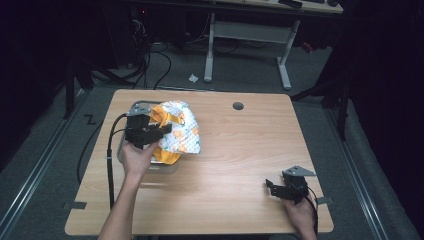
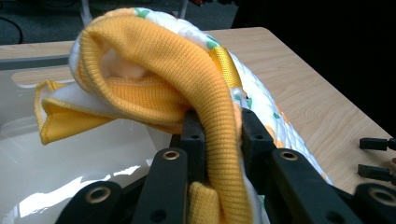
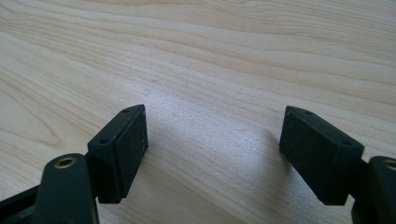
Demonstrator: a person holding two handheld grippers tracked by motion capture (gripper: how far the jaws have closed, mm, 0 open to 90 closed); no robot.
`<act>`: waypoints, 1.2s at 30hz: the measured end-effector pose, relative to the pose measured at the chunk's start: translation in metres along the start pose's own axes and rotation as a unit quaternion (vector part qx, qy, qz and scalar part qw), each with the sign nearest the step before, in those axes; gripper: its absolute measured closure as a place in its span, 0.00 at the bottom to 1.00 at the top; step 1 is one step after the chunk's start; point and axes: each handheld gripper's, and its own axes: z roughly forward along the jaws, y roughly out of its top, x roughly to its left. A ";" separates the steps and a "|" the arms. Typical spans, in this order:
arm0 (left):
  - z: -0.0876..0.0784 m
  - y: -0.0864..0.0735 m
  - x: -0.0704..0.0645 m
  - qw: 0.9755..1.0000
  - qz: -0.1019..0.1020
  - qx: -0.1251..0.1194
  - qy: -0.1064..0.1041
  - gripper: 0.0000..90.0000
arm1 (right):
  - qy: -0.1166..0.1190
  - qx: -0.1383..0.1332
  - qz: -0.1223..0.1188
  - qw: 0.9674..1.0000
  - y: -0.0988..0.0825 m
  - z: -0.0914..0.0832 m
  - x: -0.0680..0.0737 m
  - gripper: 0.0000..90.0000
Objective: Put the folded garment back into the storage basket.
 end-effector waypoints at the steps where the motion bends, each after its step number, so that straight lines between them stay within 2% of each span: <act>1: 0.000 0.000 0.000 1.000 0.000 0.000 0.000 0.83 | 0.000 0.000 0.000 1.000 0.000 0.000 0.000 0.26; 20: -0.010 -0.005 0.023 1.000 -0.020 -0.002 0.018 0.83 | 0.000 0.000 0.001 1.000 0.000 0.000 0.000 0.27; 32: -0.007 -0.012 0.037 0.999 -0.037 0.006 0.027 0.83 | 0.000 0.000 0.001 1.000 0.000 0.000 0.000 0.27; 36: -0.006 -0.013 0.040 0.999 -0.037 0.007 0.031 0.83 | 0.000 0.000 0.001 1.000 0.000 0.000 0.000 0.27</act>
